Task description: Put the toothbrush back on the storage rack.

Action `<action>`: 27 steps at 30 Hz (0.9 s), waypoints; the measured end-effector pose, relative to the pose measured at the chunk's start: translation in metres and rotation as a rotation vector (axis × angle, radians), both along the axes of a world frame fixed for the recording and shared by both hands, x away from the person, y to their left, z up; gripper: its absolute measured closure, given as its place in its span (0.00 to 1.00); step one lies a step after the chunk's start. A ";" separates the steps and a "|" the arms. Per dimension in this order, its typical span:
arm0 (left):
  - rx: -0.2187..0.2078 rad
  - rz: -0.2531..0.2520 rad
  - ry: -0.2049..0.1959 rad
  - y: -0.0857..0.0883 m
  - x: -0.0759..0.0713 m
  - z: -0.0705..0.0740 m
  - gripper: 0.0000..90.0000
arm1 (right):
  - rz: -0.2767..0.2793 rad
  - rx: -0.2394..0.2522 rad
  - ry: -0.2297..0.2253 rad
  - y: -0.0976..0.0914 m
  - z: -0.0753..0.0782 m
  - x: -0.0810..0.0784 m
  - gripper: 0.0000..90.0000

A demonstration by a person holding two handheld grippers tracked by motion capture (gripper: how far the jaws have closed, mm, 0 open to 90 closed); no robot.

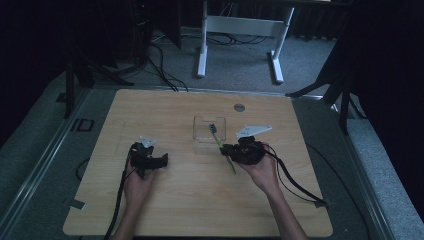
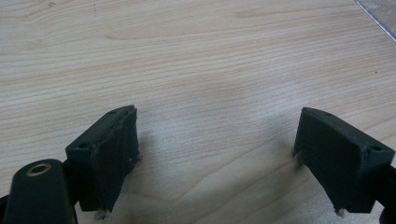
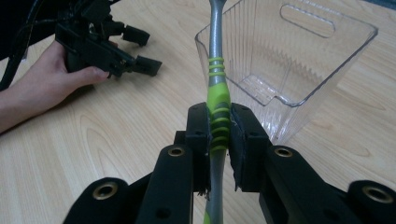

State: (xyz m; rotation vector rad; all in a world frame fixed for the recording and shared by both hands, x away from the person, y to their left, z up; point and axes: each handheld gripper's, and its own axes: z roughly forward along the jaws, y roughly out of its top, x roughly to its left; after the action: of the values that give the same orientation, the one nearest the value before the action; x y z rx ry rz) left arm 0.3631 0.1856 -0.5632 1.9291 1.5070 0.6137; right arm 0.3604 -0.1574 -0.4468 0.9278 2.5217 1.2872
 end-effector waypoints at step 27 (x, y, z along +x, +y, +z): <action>0.000 -0.001 -0.001 0.000 0.000 0.000 0.16 | -0.046 0.144 -0.028 -0.002 0.004 0.006 0.88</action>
State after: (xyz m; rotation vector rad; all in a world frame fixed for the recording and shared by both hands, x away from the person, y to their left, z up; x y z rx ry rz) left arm 0.3632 0.1857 -0.5633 1.9288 1.5056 0.6148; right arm 0.3660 -0.1594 -0.4424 0.9827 2.3979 1.4735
